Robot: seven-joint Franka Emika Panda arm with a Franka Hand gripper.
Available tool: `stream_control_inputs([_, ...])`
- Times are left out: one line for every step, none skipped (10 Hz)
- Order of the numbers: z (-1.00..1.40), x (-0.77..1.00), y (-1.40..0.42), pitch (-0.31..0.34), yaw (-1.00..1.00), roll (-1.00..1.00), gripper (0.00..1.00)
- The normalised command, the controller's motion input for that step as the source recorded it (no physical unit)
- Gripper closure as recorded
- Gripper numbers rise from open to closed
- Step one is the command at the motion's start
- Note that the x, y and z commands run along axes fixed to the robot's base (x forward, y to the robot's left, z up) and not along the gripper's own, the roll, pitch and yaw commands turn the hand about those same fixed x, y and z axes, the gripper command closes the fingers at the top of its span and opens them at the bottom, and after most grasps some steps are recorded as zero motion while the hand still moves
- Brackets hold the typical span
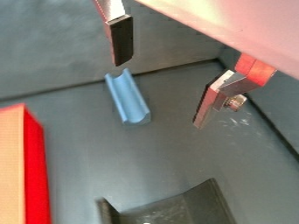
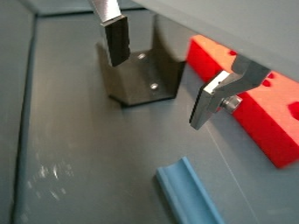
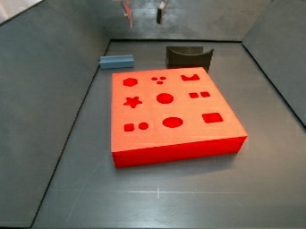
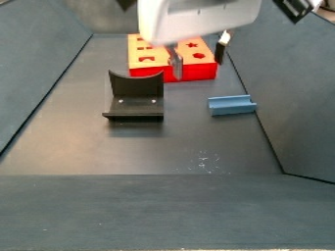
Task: Pick up the arch object. Move up. Place the arch object on the fixture. Regrasp the arch object. Move to above the board. Insert the arch object.
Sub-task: Pick up the arch object.
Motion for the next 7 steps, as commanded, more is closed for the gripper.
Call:
stream_control_inputs([-0.45, 0.0, 0.0, 0.0, 1.0, 0.0, 0.0])
stream_control_inputs([-0.45, 0.0, 0.0, 0.0, 1.0, 0.0, 0.0])
stream_control_inputs([-0.45, 0.0, 0.0, 0.0, 1.0, 0.0, 0.0])
stream_control_inputs([-0.45, 0.0, 0.0, 0.0, 1.0, 0.0, 0.0])
stream_control_inputs([-0.45, 0.0, 0.0, 0.0, 1.0, 0.0, 0.0])
stream_control_inputs([-0.45, 0.0, 0.0, 0.0, 1.0, 0.0, 0.0])
stream_control_inputs([-0.45, 0.0, 0.0, 0.0, 1.0, 0.0, 0.0])
